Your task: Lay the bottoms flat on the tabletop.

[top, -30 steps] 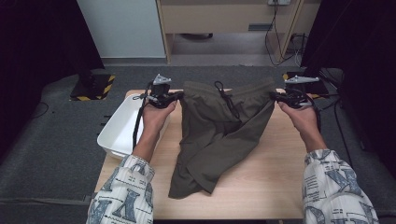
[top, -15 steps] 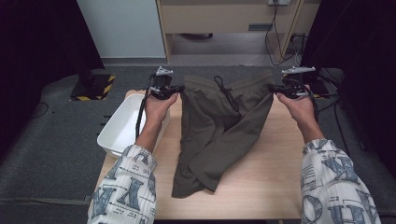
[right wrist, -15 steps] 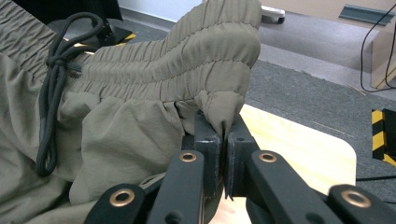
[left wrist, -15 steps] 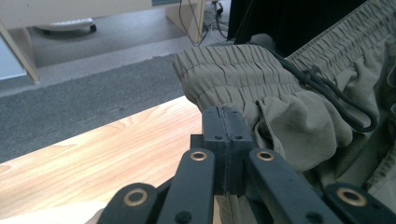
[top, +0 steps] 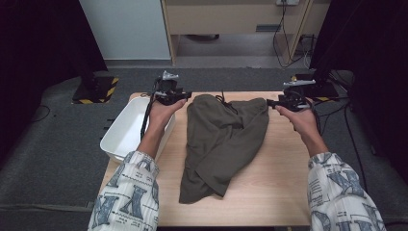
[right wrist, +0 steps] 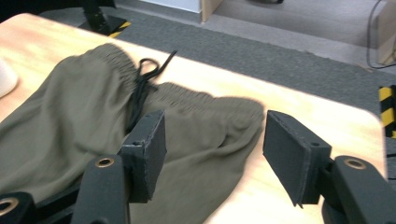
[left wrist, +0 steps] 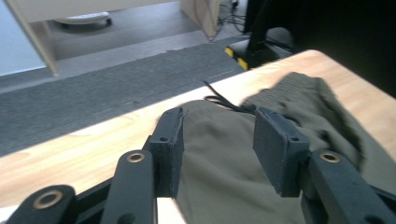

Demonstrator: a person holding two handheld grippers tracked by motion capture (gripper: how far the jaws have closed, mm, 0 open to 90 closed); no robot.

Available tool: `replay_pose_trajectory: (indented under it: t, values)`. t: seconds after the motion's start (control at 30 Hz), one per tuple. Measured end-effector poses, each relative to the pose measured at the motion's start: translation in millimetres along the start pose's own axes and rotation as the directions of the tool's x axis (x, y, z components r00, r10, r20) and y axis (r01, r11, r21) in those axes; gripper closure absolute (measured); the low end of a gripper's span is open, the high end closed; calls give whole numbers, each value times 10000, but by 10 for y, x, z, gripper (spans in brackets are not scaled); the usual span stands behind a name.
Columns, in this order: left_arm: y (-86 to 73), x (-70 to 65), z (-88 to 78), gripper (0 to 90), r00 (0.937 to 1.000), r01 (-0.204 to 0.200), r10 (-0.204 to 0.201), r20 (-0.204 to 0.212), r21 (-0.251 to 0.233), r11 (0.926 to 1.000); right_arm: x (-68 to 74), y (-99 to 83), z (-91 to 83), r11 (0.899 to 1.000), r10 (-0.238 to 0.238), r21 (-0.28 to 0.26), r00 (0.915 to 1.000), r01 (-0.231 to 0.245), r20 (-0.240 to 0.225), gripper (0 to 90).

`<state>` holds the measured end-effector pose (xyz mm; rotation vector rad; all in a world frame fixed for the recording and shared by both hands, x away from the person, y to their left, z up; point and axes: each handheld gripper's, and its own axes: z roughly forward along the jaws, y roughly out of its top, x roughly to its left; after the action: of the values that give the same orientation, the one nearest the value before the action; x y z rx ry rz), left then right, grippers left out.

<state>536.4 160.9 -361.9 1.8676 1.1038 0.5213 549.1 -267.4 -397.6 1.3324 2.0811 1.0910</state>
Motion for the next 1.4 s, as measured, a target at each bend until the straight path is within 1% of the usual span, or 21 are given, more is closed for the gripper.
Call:
replay_pose_trajectory:
  t: [0.13, 0.2, 0.23, 0.33, 0.37, 0.47, 0.57, 0.6, 0.67, 0.7, 0.73, 0.87, 0.93, 1.0, 1.03, 1.13, 1.17, 1.2, 1.23, 1.33, 1.4]
  values:
    - [-135, -160, -122, 515, 9997, -153, 156, 185, -139, 9998, 113, -137, -17, 9997, -25, 223, 9996, 31, -293, 350]
    - [-201, -215, -172, 509, 9993, -214, 219, 298, -172, 9996, 190, -209, -20, 9998, -22, 219, 9989, 33, -469, 325]
    - [-244, -242, -199, 509, 9992, -171, 179, 357, -210, 9996, 217, -230, -18, 9996, -37, 284, 9984, 53, -557, 312]
    - [-406, -329, -275, 515, 9980, -287, 302, 564, -271, 9992, 340, -311, -16, 9990, -195, 387, 9955, 232, -930, 297]
    - [-469, -350, -294, 517, 9976, -294, 315, 623, -341, 9990, 382, -332, -19, 9989, -209, 401, 9942, 253, -1059, 311]
    - [-641, -399, -323, 534, 9967, -288, 309, 745, -301, 9991, 509, -409, -19, 9984, -385, 348, 9902, 436, -1344, 390]
    - [-831, -458, -367, 543, 9950, -413, 433, 898, -244, 9988, 636, -503, -7, 9974, -606, 283, 9850, 660, -1618, 481]
    - [-888, -473, -387, 547, 9942, -457, 478, 962, -238, 9987, 682, -535, -4, 9974, -602, 297, 9838, 661, -1688, 516]
    - [-1015, -506, -422, 553, 9937, -518, 542, 977, -271, 9983, 755, -592, 6, 9964, -732, 296, 9801, 800, -1845, 566]
    - [-1082, -519, -432, 555, 9934, -512, 532, 1018, -225, 9984, 807, -626, 19, 9949, -867, 329, 9768, 949, -1956, 591]
    - [-1152, -531, -442, 557, 9932, -490, 508, 1051, -197, 9986, 850, -654, 25, 9948, -885, 321, 9751, 970, -2035, 616]
    - [-1425, -554, -471, 560, 9934, -606, 590, 987, 132, 9981, 1001, -735, 44, 9908, -1190, 367, 9676, 1303, -2229, 702]
    - [-1533, -550, -476, 561, 9935, -609, 579, 983, 271, 9978, 1054, -751, 45, 9903, -1195, 412, 9655, 1324, -2314, 714]
    - [-1665, -555, -481, 560, 9945, -461, 416, 965, 443, 9980, 1114, -774, 49, 9903, -1235, 333, 9643, 1349, -2344, 725]
    - [-1706, -562, -483, 559, 9944, -476, 423, 970, 530, 9975, 1140, -785, 47, 9908, -1199, 335, 9640, 1315, -2376, 726]
    - [-1839, -609, -499, 544, 9920, -934, 849, 937, 905, 9915, 1209, -815, 57, 9905, -1212, 331, 9609, 1336, -2491, 709]
    - [-1882, -621, -512, 531, 9906, -1062, 970, 964, 948, 9898, 1240, -820, 60, 9900, -1240, 339, 9598, 1368, -2519, 692]
    - [-1882, -621, -512, 528, 9906, -1062, 970, 964, 948, 9898, 1271, -821, 62, 9896, -1273, 324, 9580, 1402, -2571, 668]
    - [-1955, -620, -544, 529, 9914, -1082, 1006, 833, 930, 9898, 1292, -817, 64, 9903, -1238, 288, 9576, 1358, -2600, 639]
    - [-2052, -616, -559, 531, 9908, -1068, 958, 952, 1185, 9872, 1386, -801, 76, 9908, -1205, 274, 9556, 1326, -2688, 568]
    - [-2087, -620, -565, 514, 9915, -1043, 932, 911, 1260, 9865, 1457, -793, 83, 9900, -1225, 334, 9527, 1371, -2780, 530]
